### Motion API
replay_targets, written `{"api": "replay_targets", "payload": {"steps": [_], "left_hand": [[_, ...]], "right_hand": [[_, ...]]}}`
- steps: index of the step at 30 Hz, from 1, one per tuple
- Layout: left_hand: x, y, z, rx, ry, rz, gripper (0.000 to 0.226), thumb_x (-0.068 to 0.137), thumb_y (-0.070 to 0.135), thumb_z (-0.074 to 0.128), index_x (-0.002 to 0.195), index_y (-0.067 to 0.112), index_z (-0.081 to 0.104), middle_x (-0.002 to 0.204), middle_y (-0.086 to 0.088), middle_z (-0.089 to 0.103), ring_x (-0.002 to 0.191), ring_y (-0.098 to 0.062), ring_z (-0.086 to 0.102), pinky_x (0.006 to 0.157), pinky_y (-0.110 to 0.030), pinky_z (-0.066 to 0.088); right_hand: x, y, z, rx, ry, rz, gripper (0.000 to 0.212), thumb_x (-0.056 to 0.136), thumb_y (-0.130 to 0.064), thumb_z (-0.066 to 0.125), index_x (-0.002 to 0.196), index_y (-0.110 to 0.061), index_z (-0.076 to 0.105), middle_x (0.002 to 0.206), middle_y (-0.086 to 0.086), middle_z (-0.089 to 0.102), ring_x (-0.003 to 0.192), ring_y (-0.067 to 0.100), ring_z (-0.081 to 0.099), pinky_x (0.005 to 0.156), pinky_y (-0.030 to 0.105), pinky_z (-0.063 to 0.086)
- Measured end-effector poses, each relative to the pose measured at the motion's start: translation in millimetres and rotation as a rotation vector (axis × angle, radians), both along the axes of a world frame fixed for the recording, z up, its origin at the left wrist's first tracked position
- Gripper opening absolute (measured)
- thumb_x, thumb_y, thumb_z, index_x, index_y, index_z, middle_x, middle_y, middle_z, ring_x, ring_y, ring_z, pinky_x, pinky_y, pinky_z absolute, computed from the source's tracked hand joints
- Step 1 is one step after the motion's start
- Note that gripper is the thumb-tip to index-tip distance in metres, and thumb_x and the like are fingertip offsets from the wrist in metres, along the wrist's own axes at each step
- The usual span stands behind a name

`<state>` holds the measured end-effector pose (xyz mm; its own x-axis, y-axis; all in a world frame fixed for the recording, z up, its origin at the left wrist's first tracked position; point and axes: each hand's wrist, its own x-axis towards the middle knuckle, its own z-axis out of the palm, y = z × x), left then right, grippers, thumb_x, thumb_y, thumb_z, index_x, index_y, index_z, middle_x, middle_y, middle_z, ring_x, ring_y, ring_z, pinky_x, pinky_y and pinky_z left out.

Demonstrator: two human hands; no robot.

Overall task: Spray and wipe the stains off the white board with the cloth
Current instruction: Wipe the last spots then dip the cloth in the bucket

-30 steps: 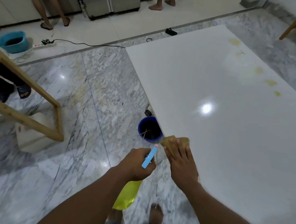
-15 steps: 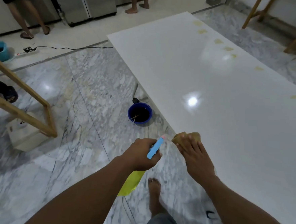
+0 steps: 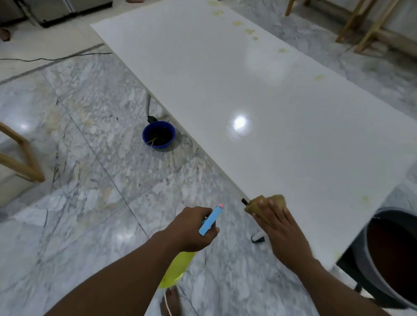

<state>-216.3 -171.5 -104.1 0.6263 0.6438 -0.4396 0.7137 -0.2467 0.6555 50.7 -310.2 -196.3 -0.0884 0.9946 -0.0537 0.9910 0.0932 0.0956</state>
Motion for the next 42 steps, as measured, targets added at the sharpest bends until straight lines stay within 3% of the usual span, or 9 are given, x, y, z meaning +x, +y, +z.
{"api": "replay_targets", "payload": {"steps": [5, 9, 12, 14, 19, 21, 23, 34, 42], "left_hand": [[65, -68, 2, 0.016, -0.01, -0.045, 0.019, 0.093, 0.031, 0.068, 0.085, 0.016, 0.062, 0.076, -0.002, 0.065, 0.067, -0.021, 0.059, 0.062, -0.03, 0.046], [120, -127, 13, -0.02, -0.048, -0.094, 0.016, 0.093, 0.028, 0.068, 0.086, 0.015, 0.062, 0.078, -0.008, 0.069, 0.068, -0.027, 0.068, 0.068, -0.043, 0.058], [149, -153, 21, -0.033, -0.074, -0.107, 0.016, 0.094, 0.027, 0.067, 0.091, 0.011, 0.064, 0.082, -0.012, 0.072, 0.073, -0.032, 0.074, 0.074, -0.051, 0.061], [163, -163, 26, -0.036, -0.078, -0.126, 0.017, 0.093, 0.028, 0.067, 0.092, 0.011, 0.064, 0.084, -0.013, 0.072, 0.074, -0.033, 0.074, 0.075, -0.053, 0.061], [190, -164, 53, -0.015, -0.042, -0.231, 0.018, 0.094, 0.029, 0.069, 0.092, 0.011, 0.065, 0.088, -0.011, 0.074, 0.079, -0.032, 0.074, 0.079, -0.052, 0.061], [198, -156, 68, -0.006, -0.014, -0.288, 0.017, 0.094, 0.03, 0.07, 0.092, 0.014, 0.065, 0.088, -0.007, 0.074, 0.082, -0.03, 0.074, 0.082, -0.05, 0.062], [204, -143, 83, 0.005, 0.007, -0.353, 0.017, 0.094, 0.034, 0.071, 0.09, 0.019, 0.063, 0.084, -0.002, 0.072, 0.08, -0.026, 0.076, 0.082, -0.043, 0.064], [231, -54, 134, 0.252, 0.046, -0.682, 0.036, 0.094, 0.035, 0.067, 0.065, 0.03, 0.046, 0.066, 0.008, 0.052, 0.063, -0.014, 0.055, 0.064, -0.027, 0.045], [293, -10, 127, 0.184, -0.018, -0.679, 0.024, 0.094, 0.04, 0.068, 0.084, 0.019, 0.063, 0.077, -0.002, 0.071, 0.06, -0.015, 0.065, 0.062, -0.023, 0.05]], "right_hand": [[30, -72, 6, -0.007, 0.003, 0.029, 0.073, 0.082, -0.004, 0.026, 0.152, -0.018, 0.041, 0.164, 0.012, 0.026, 0.15, 0.037, 0.025, 0.114, 0.055, 0.028], [53, -141, 3, -0.094, 0.03, 0.005, 0.08, 0.079, -0.001, 0.034, 0.156, -0.023, 0.031, 0.168, 0.009, 0.013, 0.153, 0.036, 0.012, 0.118, 0.055, 0.02], [63, -175, 12, -0.087, 0.256, -0.06, 0.088, 0.074, 0.009, 0.056, 0.153, -0.025, 0.039, 0.166, 0.004, 0.019, 0.151, 0.034, 0.024, 0.111, 0.04, 0.042], [62, -190, 23, -0.03, 0.523, -0.207, 0.087, 0.078, 0.011, 0.058, 0.153, -0.029, 0.037, 0.166, -0.003, 0.02, 0.145, 0.027, 0.038, 0.094, 0.019, 0.048], [74, -180, 86, 0.153, 1.757, -1.165, 0.046, 0.102, -0.022, 0.05, 0.146, -0.036, 0.046, 0.15, 0.0, 0.048, 0.124, 0.026, 0.056, 0.097, 0.045, 0.051], [85, -174, 114, 0.125, 2.348, -1.277, 0.042, 0.096, -0.033, 0.054, 0.134, -0.019, 0.063, 0.137, 0.015, 0.061, 0.119, 0.037, 0.063, 0.097, 0.052, 0.054], [89, -164, 141, 0.254, 2.631, -1.226, 0.049, 0.085, -0.036, 0.055, 0.12, -0.005, 0.071, 0.126, 0.022, 0.067, 0.11, 0.041, 0.068, 0.089, 0.053, 0.058], [81, -72, 195, 0.636, 2.711, -1.2, 0.065, 0.1, -0.054, 0.034, 0.121, -0.002, 0.067, 0.11, 0.026, 0.072, 0.087, 0.041, 0.074, 0.078, 0.059, 0.056], [145, -56, 181, 0.597, 2.557, -1.374, 0.063, 0.095, -0.054, 0.047, 0.114, 0.0, 0.073, 0.122, 0.026, 0.068, 0.113, 0.042, 0.065, 0.103, 0.054, 0.049]]}}
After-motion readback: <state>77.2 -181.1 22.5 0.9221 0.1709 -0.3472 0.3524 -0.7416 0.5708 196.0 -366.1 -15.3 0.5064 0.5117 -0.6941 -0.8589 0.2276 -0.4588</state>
